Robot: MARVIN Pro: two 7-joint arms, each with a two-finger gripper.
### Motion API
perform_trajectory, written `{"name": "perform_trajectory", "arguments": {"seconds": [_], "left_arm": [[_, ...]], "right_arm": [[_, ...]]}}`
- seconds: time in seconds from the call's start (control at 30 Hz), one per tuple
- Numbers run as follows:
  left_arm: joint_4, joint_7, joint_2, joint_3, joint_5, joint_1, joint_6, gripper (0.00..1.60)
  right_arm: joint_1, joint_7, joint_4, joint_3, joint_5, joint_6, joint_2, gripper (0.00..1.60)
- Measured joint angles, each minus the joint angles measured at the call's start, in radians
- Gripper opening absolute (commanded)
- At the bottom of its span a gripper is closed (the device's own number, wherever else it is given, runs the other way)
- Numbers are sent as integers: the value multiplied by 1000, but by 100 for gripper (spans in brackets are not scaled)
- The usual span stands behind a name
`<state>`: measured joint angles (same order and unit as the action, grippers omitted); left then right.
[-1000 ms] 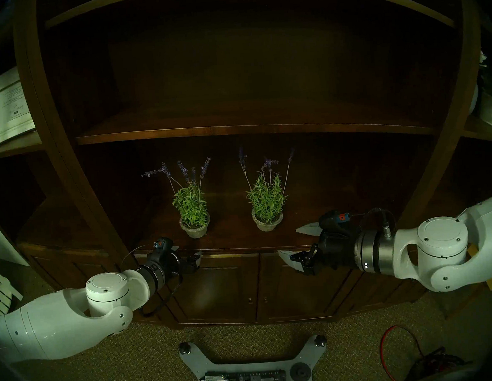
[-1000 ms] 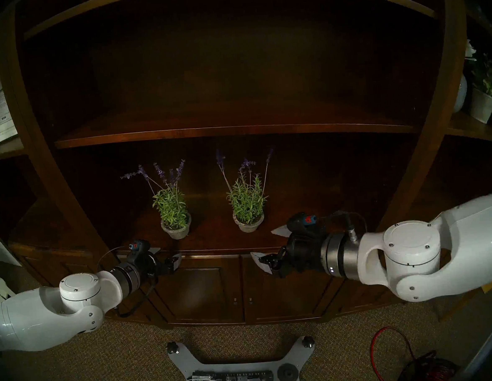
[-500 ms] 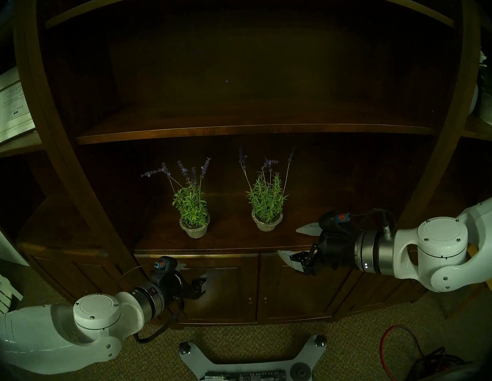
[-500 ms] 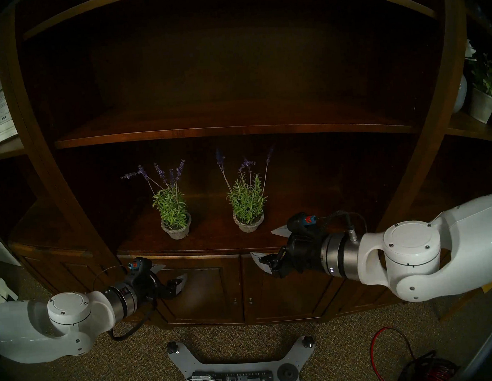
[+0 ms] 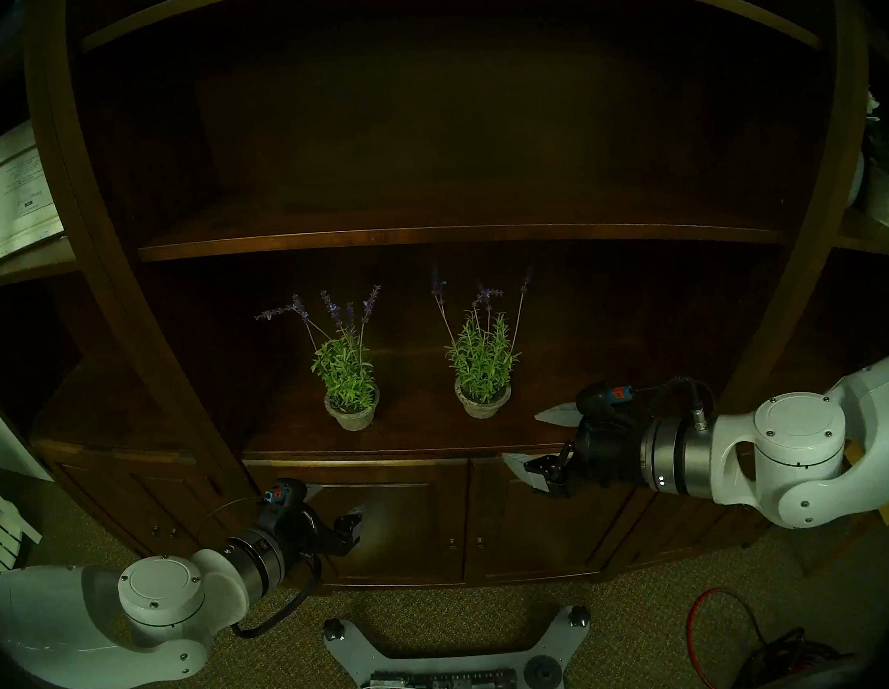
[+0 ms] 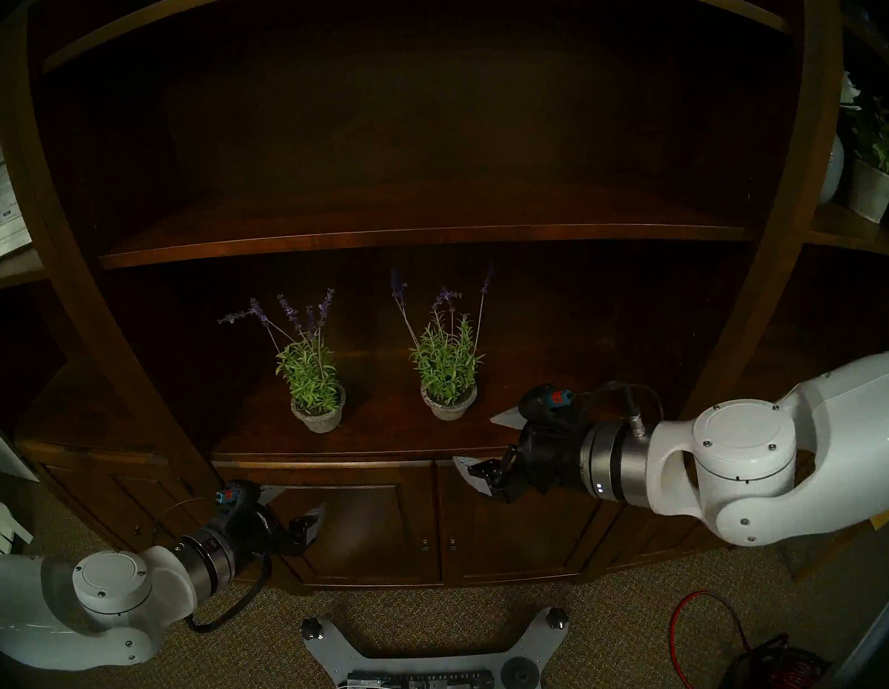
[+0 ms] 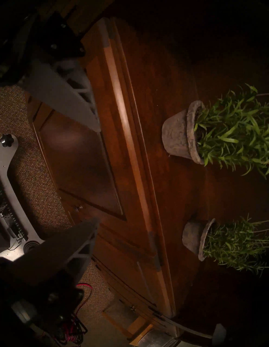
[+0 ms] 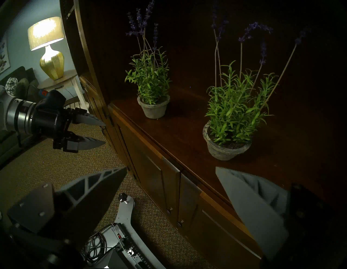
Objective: Place the fake decorative plant upright
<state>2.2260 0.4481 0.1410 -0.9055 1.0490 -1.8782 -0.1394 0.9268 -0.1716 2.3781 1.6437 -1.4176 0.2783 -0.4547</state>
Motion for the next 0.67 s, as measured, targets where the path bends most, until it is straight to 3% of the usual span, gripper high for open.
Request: {"name": "perform_trajectory", "arguments": {"seconds": [0.3,0.67], "left_arm": [[23,30,-20,-31,-21,-54,-79,160],[33,46,-32,-48,-33,-112,-118,160]], "right_arm": [[0,0,0,0,0,0,0,160],[0,0,0,0,0,0,0,160]]}}
